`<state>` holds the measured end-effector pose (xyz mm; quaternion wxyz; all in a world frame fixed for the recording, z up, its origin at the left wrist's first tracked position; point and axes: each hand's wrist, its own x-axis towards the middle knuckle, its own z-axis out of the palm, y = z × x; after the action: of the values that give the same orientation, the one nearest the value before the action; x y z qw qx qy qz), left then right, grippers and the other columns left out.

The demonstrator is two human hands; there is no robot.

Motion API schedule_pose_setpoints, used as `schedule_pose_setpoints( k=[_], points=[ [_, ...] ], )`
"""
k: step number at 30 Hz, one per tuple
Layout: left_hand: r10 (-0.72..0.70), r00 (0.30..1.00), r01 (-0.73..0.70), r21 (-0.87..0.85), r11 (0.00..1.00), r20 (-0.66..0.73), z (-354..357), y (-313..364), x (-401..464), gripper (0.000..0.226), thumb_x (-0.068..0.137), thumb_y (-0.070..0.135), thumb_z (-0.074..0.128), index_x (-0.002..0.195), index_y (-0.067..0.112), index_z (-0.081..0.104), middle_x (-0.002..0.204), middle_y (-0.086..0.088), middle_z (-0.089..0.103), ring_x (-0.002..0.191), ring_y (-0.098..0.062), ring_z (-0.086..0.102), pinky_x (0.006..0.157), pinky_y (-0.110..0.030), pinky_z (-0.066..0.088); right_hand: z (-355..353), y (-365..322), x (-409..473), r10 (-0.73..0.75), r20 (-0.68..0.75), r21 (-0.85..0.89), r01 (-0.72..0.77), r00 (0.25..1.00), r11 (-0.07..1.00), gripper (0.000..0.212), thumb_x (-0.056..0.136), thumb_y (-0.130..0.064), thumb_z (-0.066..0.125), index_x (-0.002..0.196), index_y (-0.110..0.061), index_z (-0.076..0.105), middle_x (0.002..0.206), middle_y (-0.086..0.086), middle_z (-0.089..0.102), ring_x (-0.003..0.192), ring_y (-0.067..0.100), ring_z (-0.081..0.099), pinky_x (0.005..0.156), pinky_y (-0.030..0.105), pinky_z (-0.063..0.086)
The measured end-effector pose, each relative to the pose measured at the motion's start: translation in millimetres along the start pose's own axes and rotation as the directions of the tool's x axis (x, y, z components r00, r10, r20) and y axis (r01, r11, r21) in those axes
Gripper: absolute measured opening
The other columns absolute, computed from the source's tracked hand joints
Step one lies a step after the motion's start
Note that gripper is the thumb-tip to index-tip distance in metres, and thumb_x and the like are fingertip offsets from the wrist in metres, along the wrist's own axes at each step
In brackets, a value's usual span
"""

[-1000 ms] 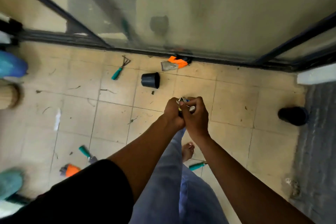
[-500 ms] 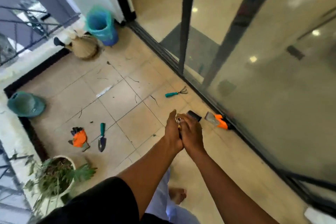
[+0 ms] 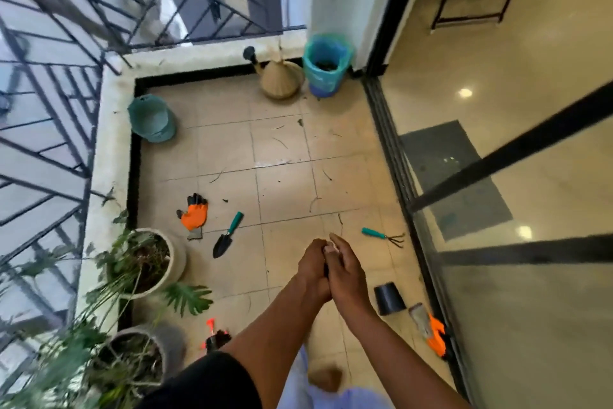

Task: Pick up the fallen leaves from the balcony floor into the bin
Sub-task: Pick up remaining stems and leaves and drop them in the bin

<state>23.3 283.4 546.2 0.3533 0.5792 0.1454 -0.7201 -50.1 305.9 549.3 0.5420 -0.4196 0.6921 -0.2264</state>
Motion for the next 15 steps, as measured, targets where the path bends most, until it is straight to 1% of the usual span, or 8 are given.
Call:
schedule_pose_setpoints(
  k=[2, 3, 6, 9, 11, 13, 14, 15],
  points=[
    [0.010, 0.999, -0.013, -0.075, 0.997, -0.045, -9.7, 14.9, 4.7, 0.023, 0.096, 0.022, 0.049, 0.074, 0.015, 0.051, 0.061, -0.003, 0.049, 0.058, -0.018, 0.051, 0.058, -0.028, 0.042, 11.6, -11.7, 8.2, 0.023, -0.008, -0.035, -0.023, 1.000, 0.999, 0.036, 0.103, -0.039, 0.053, 0.137, -0.032, 0.057, 0.136, -0.004, 0.061, 0.125, 0.017, 0.057, 0.107, 0.037, 0.046],
    [0.010, 0.997, -0.018, -0.099, 0.995, -0.075, -13.8, 20.5, 4.4, 0.024, 0.094, 0.023, 0.052, 0.071, 0.016, 0.049, 0.059, -0.004, 0.047, 0.055, -0.018, 0.050, 0.057, -0.027, 0.042, 17.1, -15.8, 12.1, 0.031, 0.002, -0.052, -0.031, 1.000, 0.998, 0.036, 0.102, -0.041, 0.054, 0.136, -0.031, 0.059, 0.133, -0.004, 0.063, 0.122, 0.018, 0.059, 0.105, 0.038, 0.048],
    [-0.014, 0.990, -0.022, -0.259, 0.966, -0.137, -24.9, 37.0, 14.3, 0.023, 0.088, 0.027, 0.056, 0.070, 0.015, 0.049, 0.063, -0.006, 0.051, 0.058, -0.022, 0.053, 0.057, -0.026, 0.046, 31.0, -23.0, 22.5, 0.049, 0.064, -0.093, -0.043, 0.997, 0.995, 0.036, 0.097, -0.052, 0.059, 0.126, -0.030, 0.065, 0.123, -0.006, 0.069, 0.113, 0.016, 0.065, 0.098, 0.036, 0.051],
    [0.006, 0.985, -0.075, -0.396, 0.915, -0.171, -34.6, 47.8, 16.2, 0.027, 0.093, 0.028, 0.054, 0.070, 0.014, 0.047, 0.064, -0.007, 0.050, 0.058, -0.023, 0.053, 0.055, -0.026, 0.047, 41.4, -33.4, 32.0, 0.088, 0.109, -0.163, -0.070, 0.990, 0.984, 0.040, 0.091, -0.062, 0.060, 0.117, -0.032, 0.068, 0.111, -0.009, 0.071, 0.104, 0.012, 0.066, 0.088, 0.029, 0.051],
    [0.021, 0.983, -0.108, -0.479, 0.871, -0.184, -37.6, 53.2, 21.8, 0.029, 0.095, 0.030, 0.053, 0.071, 0.014, 0.047, 0.065, -0.008, 0.051, 0.061, -0.024, 0.055, 0.056, -0.027, 0.049, 45.4, -38.3, 40.2, 0.123, 0.138, -0.176, -0.098, 0.983, 0.979, 0.046, 0.086, -0.069, 0.062, 0.110, -0.031, 0.070, 0.105, -0.010, 0.072, 0.099, 0.011, 0.067, 0.086, 0.030, 0.053],
    [0.042, 0.980, -0.143, -0.551, 0.822, -0.193, -36.7, 58.7, 23.0, 0.029, 0.096, 0.033, 0.052, 0.074, 0.014, 0.048, 0.067, -0.009, 0.053, 0.065, -0.025, 0.057, 0.062, -0.030, 0.050, 48.9, -45.5, 50.9, 0.158, 0.205, -0.127, -0.134, 0.966, 0.983, 0.056, 0.071, -0.078, 0.064, 0.099, -0.030, 0.074, 0.095, -0.009, 0.075, 0.093, 0.013, 0.071, 0.087, 0.039, 0.058],
    [0.059, 0.977, -0.169, -0.578, 0.798, -0.204, -31.9, 63.2, 23.6, 0.029, 0.098, 0.034, 0.052, 0.077, 0.014, 0.048, 0.069, -0.011, 0.055, 0.067, -0.026, 0.058, 0.065, -0.031, 0.050, 48.6, -49.1, 61.7, 0.171, 0.229, -0.106, -0.150, 0.958, 0.983, 0.058, 0.065, -0.079, 0.064, 0.093, -0.029, 0.075, 0.091, -0.008, 0.076, 0.090, 0.014, 0.072, 0.087, 0.043, 0.059],
    [0.064, 0.974, -0.187, -0.607, 0.772, -0.218, -28.2, 65.4, 27.0, 0.028, 0.099, 0.035, 0.051, 0.081, 0.014, 0.050, 0.072, -0.012, 0.057, 0.068, -0.026, 0.059, 0.065, -0.031, 0.051, 47.3, -52.8, 70.1, 0.182, 0.253, -0.110, -0.159, 0.950, 0.981, 0.055, 0.065, -0.076, 0.065, 0.090, -0.028, 0.075, 0.089, -0.007, 0.076, 0.089, 0.016, 0.072, 0.087, 0.045, 0.059]
  ],
)
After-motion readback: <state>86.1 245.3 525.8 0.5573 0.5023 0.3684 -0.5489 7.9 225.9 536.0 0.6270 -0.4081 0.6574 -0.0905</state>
